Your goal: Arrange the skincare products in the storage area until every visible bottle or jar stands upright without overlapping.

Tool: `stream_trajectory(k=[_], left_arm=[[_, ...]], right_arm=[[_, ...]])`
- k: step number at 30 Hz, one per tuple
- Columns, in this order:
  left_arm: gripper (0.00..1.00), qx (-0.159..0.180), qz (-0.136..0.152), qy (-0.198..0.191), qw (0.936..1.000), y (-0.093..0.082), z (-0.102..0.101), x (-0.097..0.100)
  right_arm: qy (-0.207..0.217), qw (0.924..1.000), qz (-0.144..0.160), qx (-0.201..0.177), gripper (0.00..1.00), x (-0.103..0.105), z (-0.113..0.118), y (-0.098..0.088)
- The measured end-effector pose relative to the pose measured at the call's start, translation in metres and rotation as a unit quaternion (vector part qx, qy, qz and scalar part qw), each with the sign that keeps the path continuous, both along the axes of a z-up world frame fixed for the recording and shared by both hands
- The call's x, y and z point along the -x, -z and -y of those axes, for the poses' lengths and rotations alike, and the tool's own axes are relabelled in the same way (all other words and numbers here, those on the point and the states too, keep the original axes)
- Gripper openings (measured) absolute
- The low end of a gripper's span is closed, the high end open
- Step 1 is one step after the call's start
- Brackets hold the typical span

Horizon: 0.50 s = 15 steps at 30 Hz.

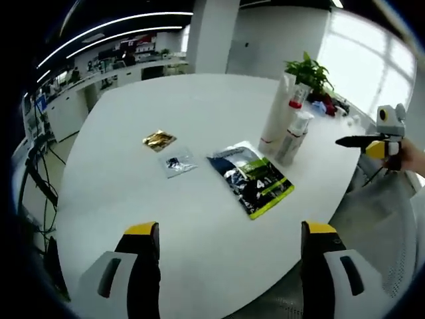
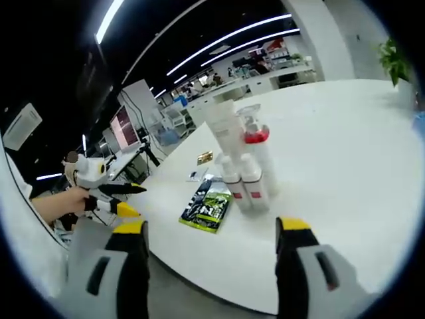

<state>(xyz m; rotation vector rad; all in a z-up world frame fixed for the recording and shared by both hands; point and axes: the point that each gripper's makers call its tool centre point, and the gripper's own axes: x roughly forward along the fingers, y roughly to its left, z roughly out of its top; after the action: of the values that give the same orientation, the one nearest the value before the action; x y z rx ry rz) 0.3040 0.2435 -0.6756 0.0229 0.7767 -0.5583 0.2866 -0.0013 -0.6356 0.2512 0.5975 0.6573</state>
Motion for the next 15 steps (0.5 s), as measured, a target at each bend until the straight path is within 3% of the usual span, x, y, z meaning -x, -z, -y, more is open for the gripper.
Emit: stream_trajectory(k=[10, 15], left_arm=[[0.88, -0.014, 0.005, 0.033, 0.9993, -0.001, 0.008, -0.049], [0.87, -0.039, -0.002, 0.067, 0.997, 0.01, 0.013, -0.065]], right_arm=[[0.01, 0.9999, -0.007, 0.0, 0.79, -0.007, 0.001, 0.006], [0.016, 0.9998, -0.014, -0.001, 0.79, -0.01, 0.004, 0.012]])
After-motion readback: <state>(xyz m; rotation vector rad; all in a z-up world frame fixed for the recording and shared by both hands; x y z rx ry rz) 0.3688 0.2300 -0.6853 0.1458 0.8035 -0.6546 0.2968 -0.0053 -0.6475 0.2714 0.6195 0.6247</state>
